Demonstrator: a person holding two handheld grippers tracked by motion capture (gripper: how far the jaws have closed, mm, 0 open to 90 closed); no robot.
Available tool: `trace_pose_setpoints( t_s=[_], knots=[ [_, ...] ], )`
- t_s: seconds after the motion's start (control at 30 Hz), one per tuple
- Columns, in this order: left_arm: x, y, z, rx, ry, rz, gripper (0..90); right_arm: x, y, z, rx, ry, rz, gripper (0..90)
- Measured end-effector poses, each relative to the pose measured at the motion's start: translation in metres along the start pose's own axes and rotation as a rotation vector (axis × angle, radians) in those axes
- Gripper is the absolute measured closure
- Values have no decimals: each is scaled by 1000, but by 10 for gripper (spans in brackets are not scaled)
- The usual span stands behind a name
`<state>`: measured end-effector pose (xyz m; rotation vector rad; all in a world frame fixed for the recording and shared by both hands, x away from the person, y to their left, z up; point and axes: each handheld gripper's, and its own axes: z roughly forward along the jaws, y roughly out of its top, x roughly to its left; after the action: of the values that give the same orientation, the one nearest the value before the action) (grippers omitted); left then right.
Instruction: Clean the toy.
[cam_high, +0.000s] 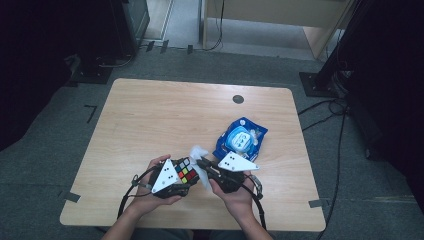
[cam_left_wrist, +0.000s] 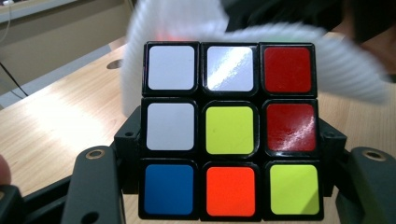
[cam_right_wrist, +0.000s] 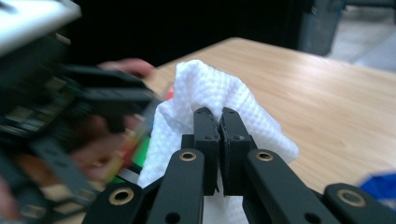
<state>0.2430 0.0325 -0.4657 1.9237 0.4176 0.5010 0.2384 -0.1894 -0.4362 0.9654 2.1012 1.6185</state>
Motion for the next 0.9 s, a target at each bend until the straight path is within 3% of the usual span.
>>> trace_pose_setpoints(
  t_s=[0.07,0.2,0.3,0.33,0.37,0.4,0.57,0.63,0.77,0.9],
  knots=[
    [2,0,-1,2,5,2,338,-9,-6,3,41,-44,18,884],
    [8,1,-5,-30,6,-36,338,-16,-13,8,94,-70,18,884],
    [13,0,-8,-31,25,-42,338,-22,-21,14,165,-114,17,884],
    [14,-1,-9,-32,29,-48,338,-22,-21,14,165,-114,17,884],
    [16,-1,-10,-33,34,-53,338,-24,-25,17,219,-148,-11,884],
    [18,-1,-11,-34,39,-56,338,-26,-26,17,234,-157,-22,884],
    [24,-2,-16,-45,59,-70,338,-30,-31,19,262,-153,0,872],
    [26,-2,-17,-46,66,-81,337,-32,-32,20,263,-139,-1,817],
    [28,-4,-16,-42,72,-87,338,-29,-28,18,222,-152,-8,661],
    [28,-6,-14,-33,73,-86,338,-27,-20,12,187,-173,15,632]
  ],
)
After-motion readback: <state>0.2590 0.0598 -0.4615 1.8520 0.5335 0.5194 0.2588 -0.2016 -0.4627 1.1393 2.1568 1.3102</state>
